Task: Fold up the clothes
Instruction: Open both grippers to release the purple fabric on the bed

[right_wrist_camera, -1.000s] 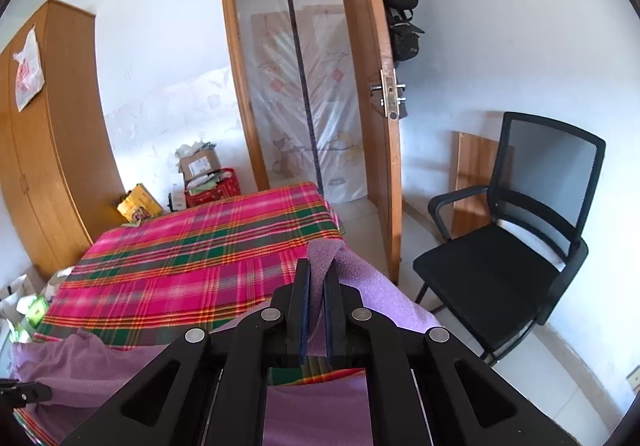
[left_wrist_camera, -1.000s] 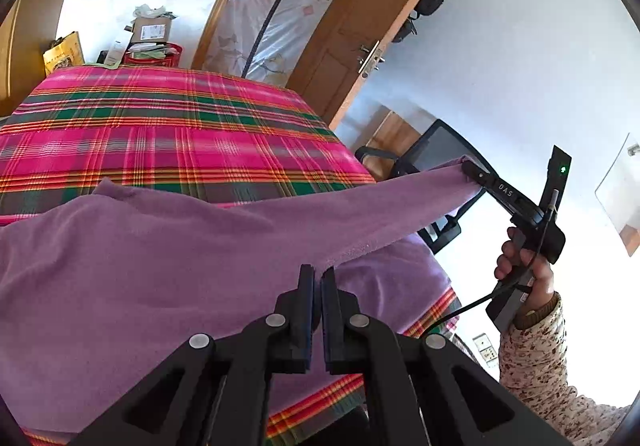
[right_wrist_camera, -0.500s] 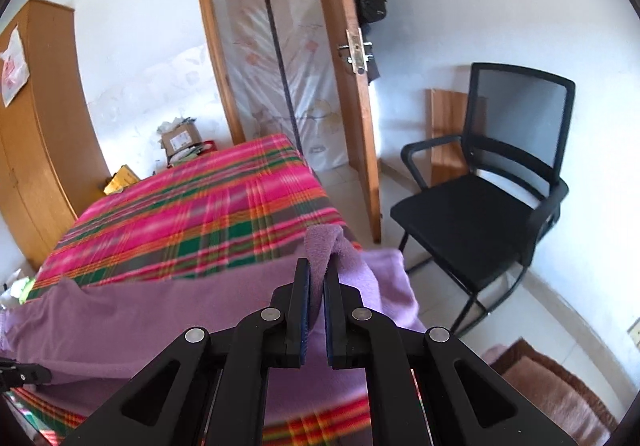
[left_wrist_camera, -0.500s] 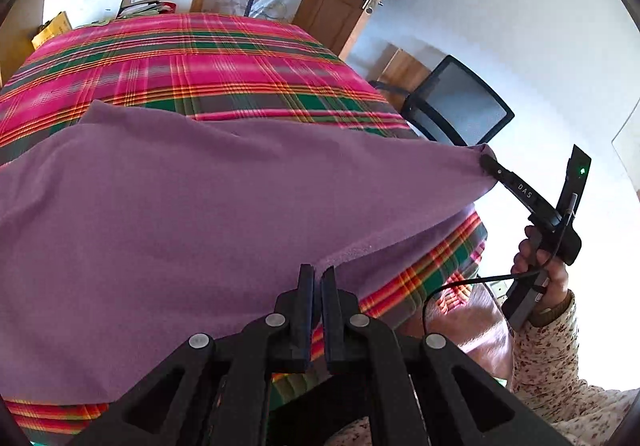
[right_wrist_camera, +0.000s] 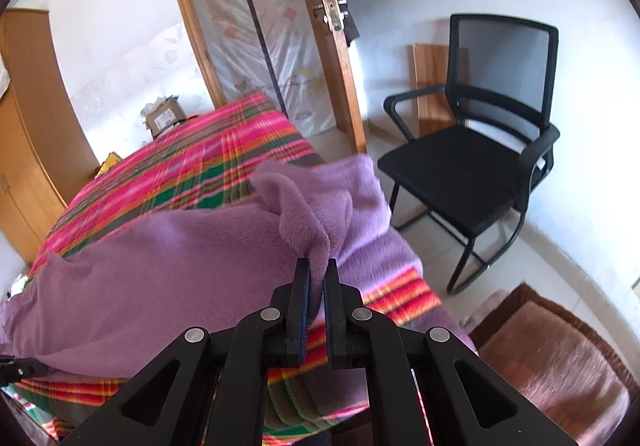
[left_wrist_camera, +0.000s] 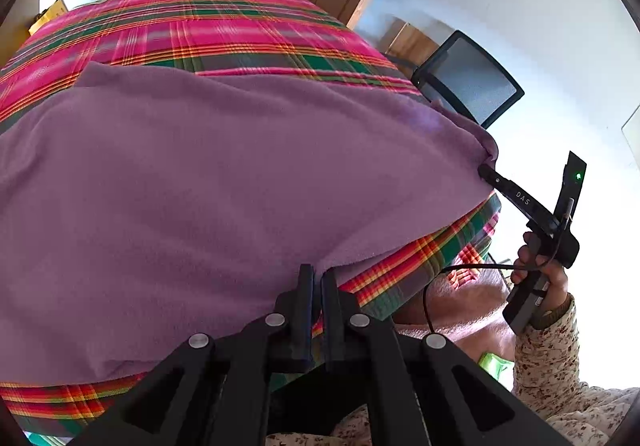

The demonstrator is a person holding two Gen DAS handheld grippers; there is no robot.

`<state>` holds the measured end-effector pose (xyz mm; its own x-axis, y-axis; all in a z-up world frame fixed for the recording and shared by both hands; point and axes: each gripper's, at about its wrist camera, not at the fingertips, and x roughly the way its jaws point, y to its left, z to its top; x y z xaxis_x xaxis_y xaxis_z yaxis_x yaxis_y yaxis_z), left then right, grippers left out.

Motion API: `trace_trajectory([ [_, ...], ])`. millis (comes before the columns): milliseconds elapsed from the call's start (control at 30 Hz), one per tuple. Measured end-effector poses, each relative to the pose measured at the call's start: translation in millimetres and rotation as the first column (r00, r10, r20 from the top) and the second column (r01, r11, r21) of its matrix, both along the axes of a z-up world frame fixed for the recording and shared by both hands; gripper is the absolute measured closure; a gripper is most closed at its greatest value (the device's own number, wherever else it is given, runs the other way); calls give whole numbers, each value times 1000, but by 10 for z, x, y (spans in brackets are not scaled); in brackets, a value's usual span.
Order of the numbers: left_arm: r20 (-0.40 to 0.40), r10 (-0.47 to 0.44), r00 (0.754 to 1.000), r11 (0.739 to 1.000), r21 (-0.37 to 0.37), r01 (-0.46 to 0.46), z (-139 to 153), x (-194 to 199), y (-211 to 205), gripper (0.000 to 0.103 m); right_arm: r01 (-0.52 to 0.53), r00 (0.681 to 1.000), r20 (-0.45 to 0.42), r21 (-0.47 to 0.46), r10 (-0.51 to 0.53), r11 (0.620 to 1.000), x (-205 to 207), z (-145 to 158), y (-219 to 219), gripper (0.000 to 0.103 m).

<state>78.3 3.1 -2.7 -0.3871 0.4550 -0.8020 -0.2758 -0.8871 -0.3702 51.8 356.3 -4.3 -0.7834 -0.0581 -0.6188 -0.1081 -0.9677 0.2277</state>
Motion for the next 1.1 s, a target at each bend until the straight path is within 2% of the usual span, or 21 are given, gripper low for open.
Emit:
trace_trajectory([
  [200, 23, -24, 999, 1000, 6, 23, -21, 0, 5, 99, -24, 999, 40, -68, 27, 997, 10, -34, 101, 94],
  [267, 29, -27, 999, 999, 24, 26, -9, -10, -18, 99, -26, 998, 55, -72, 30, 997, 26, -13, 155, 88],
  [333, 31, -31, 999, 999, 34, 30, 19, -13, -32, 98, -11, 998, 66, -55, 14, 998, 31, 40, 173, 75],
  [567, -21, -76, 997, 997, 28, 77, 234, 42, -20, 95, -49, 998, -33, 33, 50, 998, -2, 500, 80, 74],
  [700, -14, -107, 994, 994, 37, 107, 249, 54, -32, 95, -100, 991, -81, 65, 105, 993, -183, 796, -14, 71],
  [767, -5, -118, 993, 992, 49, 118, 241, 40, -6, 95, -144, 987, -53, 95, 149, 985, -334, 810, -107, 70],
  [867, -7, -131, 991, 990, 48, 131, 262, -13, 55, 95, -208, 978, 48, 163, 203, 965, -602, 671, -296, 70],
  [1000, -10, -149, 989, 988, 45, 149, 289, -83, 136, 95, -277, 956, 165, 231, 243, 932, -812, 424, -495, 70],
  [1100, -12, -162, 987, 986, 44, 163, 310, -135, 197, 95, -286, 948, 210, 245, 238, 926, -891, 306, -508, 71],
])
